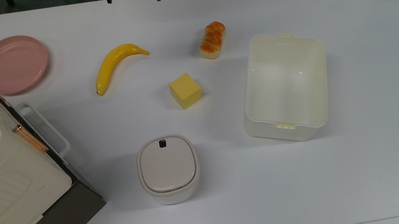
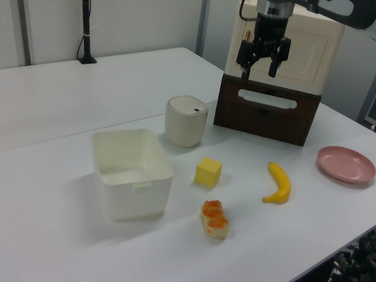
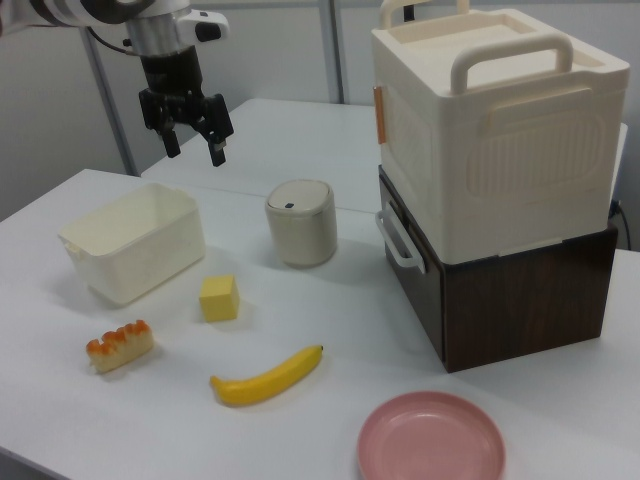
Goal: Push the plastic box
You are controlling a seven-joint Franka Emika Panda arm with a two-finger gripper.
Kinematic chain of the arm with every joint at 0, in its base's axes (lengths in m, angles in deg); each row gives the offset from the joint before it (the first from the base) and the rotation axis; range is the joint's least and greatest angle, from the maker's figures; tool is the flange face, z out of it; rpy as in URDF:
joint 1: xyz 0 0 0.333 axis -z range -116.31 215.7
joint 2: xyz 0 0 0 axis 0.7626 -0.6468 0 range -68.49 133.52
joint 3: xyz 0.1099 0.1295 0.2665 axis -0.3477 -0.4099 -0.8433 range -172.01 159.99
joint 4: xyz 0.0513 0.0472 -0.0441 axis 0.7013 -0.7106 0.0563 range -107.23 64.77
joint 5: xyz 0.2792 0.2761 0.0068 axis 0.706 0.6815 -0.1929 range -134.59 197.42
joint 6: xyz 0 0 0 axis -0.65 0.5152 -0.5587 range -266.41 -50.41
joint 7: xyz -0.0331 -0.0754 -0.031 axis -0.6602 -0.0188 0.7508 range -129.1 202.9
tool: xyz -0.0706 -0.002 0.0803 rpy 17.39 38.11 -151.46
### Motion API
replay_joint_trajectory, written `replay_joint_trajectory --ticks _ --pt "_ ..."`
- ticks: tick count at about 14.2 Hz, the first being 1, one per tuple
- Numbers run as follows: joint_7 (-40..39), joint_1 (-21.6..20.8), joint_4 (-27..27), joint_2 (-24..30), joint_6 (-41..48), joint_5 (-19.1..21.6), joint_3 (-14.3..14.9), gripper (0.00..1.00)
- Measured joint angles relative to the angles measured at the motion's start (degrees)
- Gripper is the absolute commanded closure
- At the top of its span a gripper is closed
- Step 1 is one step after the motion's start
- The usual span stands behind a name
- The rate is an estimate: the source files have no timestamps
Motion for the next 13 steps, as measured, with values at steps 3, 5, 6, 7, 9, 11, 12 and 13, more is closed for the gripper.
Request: replay_joint_trajectory --ticks 3,5,6,7,9,11,12,13 --pt "-0.1 0.2 -0.6 -0.3 -0.9 0.0 0.1 0.00" --pt "-1.1 0.8 -0.9 -0.5 -1.7 0.0 0.1 0.00" --pt "-1.4 0.9 -1.1 -0.5 -1.7 0.0 0.1 0.00" --pt "-1.8 0.9 -1.4 -0.5 -1.7 0.0 0.1 0.00" --pt "-3.4 1.0 -1.6 -0.6 -1.7 0.0 0.1 0.00" --pt "-4.6 1.1 -1.8 -0.6 -1.7 0.0 0.1 0.00" --pt "-5.0 1.1 -2.0 -0.6 -1.7 0.0 0.1 0.00" --pt "-5.4 1.1 -2.2 -0.6 -1.7 0.0 0.1 0.00"
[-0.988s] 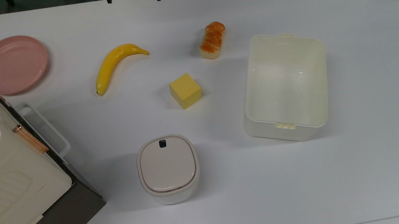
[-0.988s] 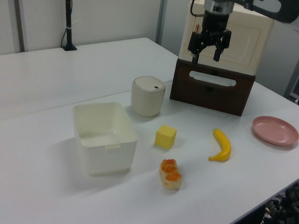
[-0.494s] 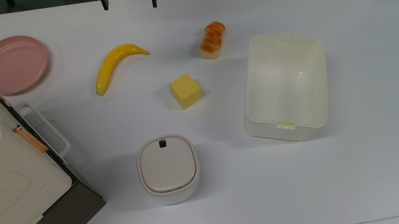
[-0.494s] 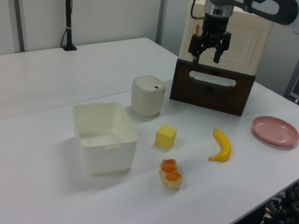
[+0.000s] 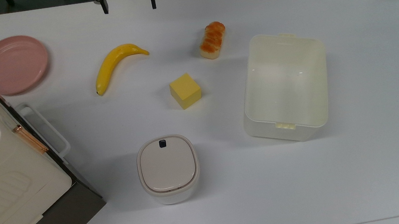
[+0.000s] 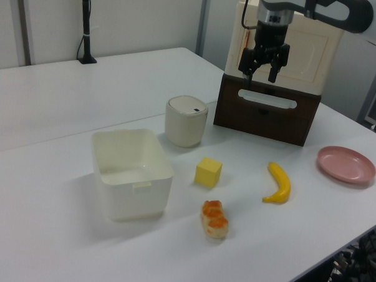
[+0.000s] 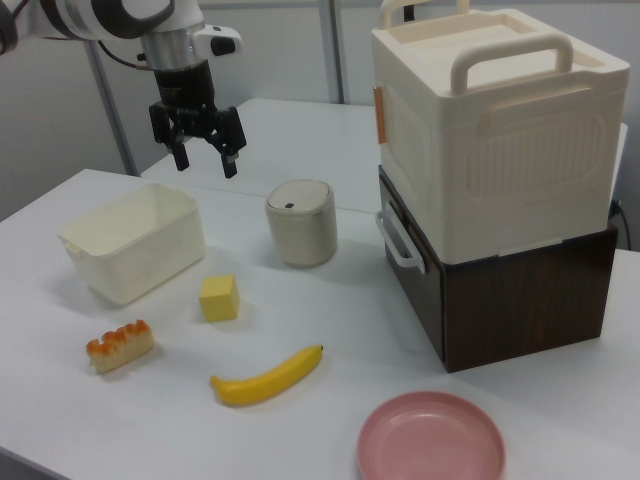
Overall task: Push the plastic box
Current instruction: 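Move the gripper over toward the white plastic box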
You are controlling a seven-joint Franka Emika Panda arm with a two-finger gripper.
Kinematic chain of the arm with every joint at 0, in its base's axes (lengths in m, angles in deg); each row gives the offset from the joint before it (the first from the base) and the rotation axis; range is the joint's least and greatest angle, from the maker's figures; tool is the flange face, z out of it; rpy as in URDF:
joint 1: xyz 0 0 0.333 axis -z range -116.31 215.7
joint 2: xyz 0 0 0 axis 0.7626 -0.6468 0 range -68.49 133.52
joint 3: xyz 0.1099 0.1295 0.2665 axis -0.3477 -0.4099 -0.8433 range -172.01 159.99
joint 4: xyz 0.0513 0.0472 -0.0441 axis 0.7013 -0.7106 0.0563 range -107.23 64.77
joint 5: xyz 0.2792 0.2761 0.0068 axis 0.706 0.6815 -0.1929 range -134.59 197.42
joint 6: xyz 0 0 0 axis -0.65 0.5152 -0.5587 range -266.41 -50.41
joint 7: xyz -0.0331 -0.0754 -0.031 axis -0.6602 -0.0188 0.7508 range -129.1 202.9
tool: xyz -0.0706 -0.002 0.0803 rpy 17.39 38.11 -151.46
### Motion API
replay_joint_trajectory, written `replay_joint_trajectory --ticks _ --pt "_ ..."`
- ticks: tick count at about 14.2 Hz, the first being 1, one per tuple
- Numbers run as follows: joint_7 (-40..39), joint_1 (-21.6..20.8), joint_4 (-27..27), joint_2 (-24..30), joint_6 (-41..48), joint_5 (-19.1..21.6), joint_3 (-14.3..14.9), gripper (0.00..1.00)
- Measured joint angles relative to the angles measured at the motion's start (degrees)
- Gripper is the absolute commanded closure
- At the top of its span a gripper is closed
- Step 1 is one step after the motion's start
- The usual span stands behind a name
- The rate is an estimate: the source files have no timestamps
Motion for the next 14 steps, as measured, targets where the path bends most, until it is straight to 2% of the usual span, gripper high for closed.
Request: replay_joint_trajectory --ticks 7,11,14 --pt "-6.4 0.5 -0.4 0.0 0.0 0.0 0.0 0.00" --pt "-5.2 0.2 -0.8 -1.0 -0.6 2.4 -0.3 0.00" --pt "-4.3 -2.0 -1.7 -2.7 -1.9 3.6 -0.6 0.00"
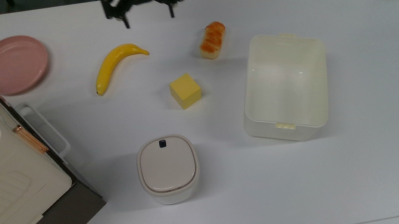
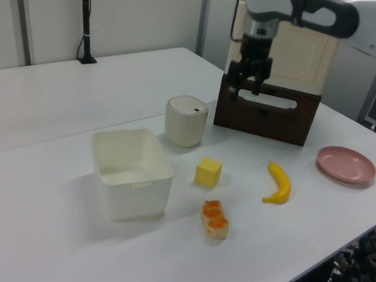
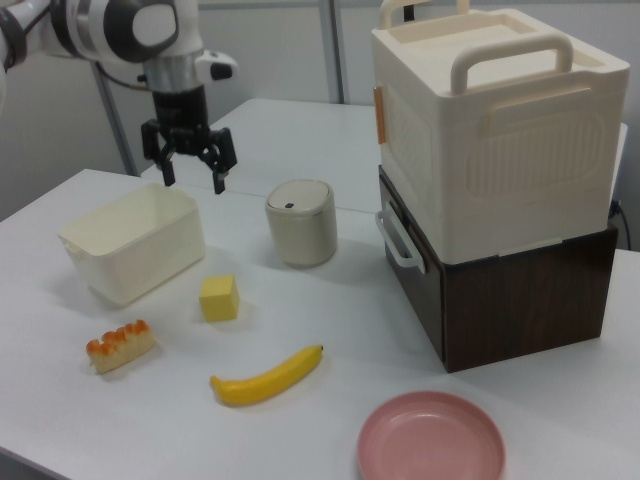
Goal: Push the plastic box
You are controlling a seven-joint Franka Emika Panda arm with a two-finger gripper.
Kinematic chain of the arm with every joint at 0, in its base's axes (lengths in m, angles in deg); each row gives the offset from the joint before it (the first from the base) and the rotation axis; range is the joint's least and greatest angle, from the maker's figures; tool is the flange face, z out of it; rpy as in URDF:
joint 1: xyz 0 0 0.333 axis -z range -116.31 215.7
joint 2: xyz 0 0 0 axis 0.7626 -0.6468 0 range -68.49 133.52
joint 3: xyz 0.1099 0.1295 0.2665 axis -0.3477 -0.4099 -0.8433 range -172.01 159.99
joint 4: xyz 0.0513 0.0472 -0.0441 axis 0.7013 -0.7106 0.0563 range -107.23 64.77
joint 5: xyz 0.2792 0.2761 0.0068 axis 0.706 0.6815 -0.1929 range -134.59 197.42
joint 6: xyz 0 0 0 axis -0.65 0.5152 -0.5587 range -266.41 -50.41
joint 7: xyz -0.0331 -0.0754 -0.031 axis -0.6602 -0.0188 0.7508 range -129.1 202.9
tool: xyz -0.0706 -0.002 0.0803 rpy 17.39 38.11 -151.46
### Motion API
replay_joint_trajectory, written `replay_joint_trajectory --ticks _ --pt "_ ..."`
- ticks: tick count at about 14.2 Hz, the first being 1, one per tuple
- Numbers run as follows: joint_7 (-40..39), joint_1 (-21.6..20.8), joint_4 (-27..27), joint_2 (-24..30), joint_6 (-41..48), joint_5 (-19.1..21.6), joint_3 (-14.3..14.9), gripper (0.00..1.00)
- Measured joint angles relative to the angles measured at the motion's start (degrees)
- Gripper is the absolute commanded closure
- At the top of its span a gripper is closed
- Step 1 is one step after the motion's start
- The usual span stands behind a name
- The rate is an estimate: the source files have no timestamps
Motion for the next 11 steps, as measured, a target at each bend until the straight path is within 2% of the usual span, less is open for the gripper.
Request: replay_joint_trajectory --ticks 5,10,11 --pt "2.3 -5.9 -2.6 -2.1 -5.7 0.0 -0.3 0.00" --pt "2.3 -8.5 -2.7 -2.4 -6.2 0.0 -0.3 0.00" --pt "0.1 -8.8 -2.9 -2.4 -6.2 0.0 -0.3 0.00"
